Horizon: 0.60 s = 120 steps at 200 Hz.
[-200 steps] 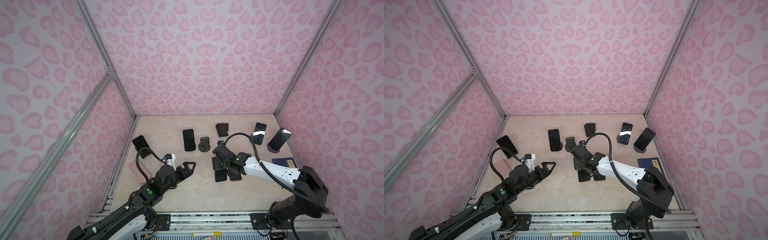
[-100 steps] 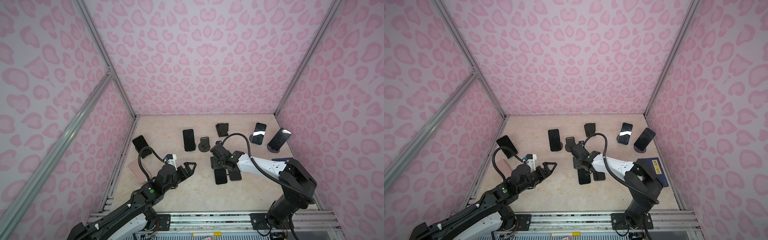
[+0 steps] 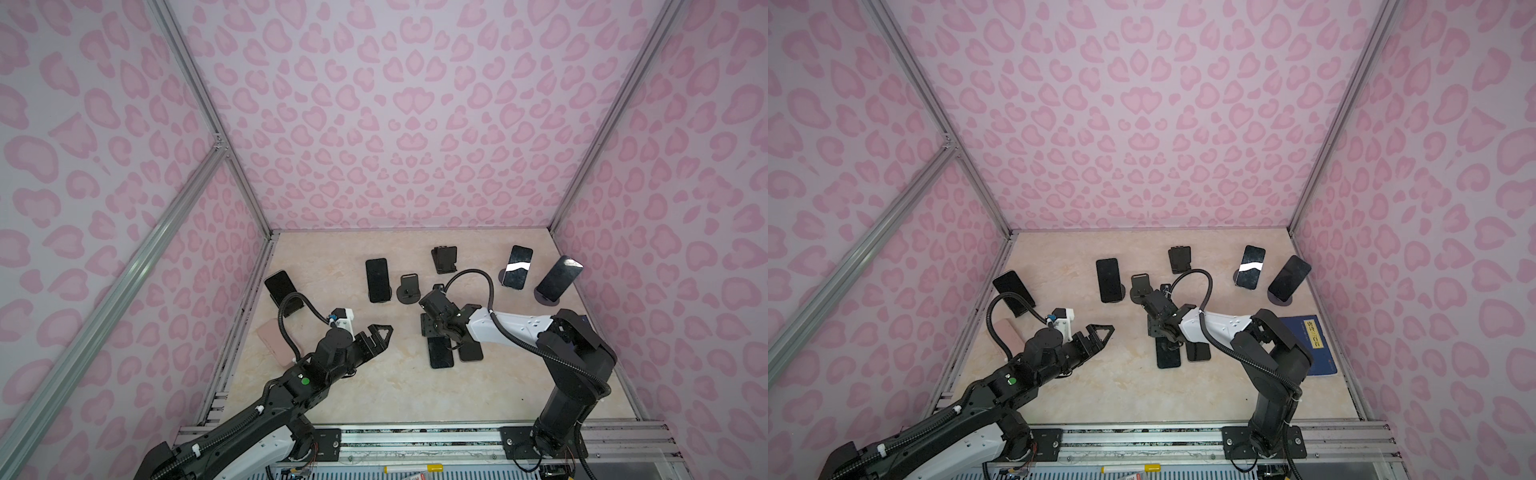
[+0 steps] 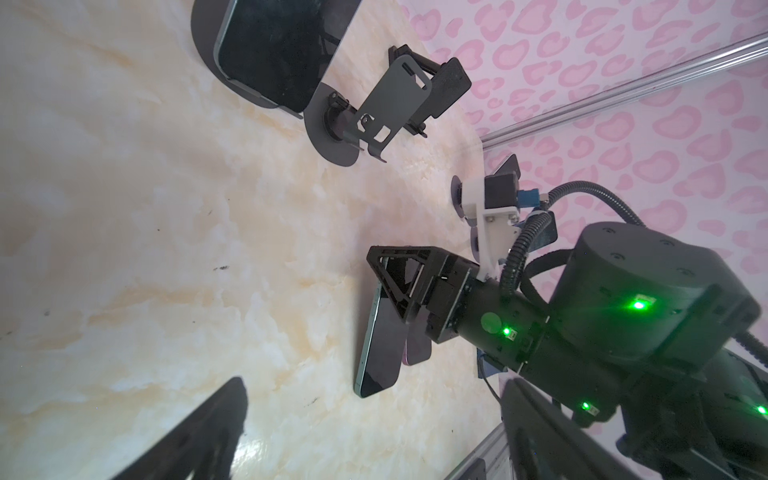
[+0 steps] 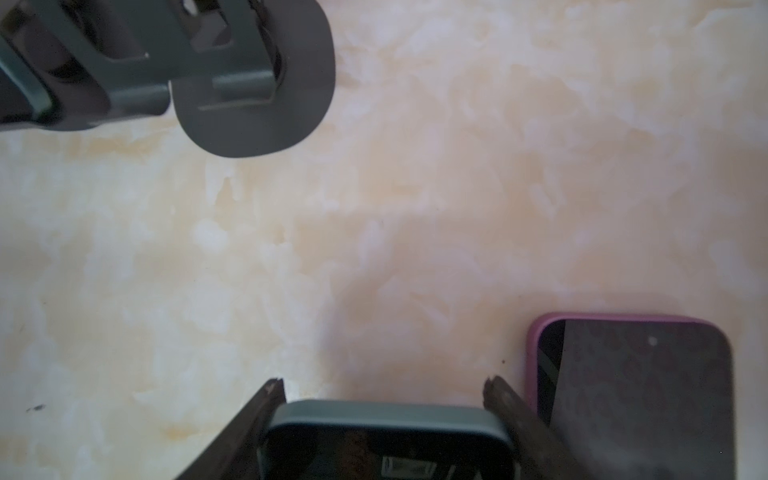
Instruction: Remove the phone from the phone stand
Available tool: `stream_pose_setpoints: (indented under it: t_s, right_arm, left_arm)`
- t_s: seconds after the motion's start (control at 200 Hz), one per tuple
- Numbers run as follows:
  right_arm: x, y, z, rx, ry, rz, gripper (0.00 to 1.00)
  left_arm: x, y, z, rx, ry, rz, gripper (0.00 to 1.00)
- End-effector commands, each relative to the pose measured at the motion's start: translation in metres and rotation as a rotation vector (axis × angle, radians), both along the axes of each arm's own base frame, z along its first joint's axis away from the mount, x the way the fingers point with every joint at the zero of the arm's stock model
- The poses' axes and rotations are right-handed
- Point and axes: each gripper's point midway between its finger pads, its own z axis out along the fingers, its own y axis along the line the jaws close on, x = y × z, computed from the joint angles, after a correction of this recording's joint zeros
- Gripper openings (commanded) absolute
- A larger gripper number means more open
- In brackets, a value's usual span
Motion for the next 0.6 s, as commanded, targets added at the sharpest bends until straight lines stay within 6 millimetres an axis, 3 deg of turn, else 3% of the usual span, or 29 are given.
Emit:
stream_pose_setpoints:
  t_s: [0.0, 0.345, 0.595]
  right_arm:
    - [0.001, -0.003, -0.007, -0.019, -0.019, -0.031, 0.67]
    - [-0.001, -0.010, -0.021, -0.053, -0.024, -0.039, 0.69]
    - [0.003, -0.010, -0.030, -0.096, -0.023, -0.015, 0.72]
  left_arm:
    - [0.003, -0.002, 0.007, 0.008, -0.022, -0.007, 0.99]
    - [0.003, -0.011, 0.001, 0.008, 0.021, -0.038, 0.99]
    - [-0.001, -0.007, 0.001, -0.002, 0.027, -0.026, 0.99]
